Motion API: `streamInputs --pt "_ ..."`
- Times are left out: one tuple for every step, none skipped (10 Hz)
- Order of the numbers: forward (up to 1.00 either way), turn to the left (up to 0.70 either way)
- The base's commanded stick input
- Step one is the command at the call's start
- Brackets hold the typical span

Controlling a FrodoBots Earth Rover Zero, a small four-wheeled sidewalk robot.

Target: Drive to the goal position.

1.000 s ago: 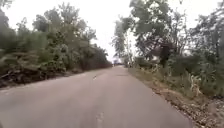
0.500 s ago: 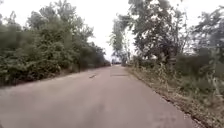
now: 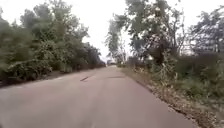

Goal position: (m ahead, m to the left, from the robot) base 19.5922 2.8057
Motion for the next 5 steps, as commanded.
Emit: streamInputs --pt "1.00 0.00" --pt "1.00 0.00" --pt "1.00 0.00" --pt "1.00 0.00" --pt "1.00 0.00"
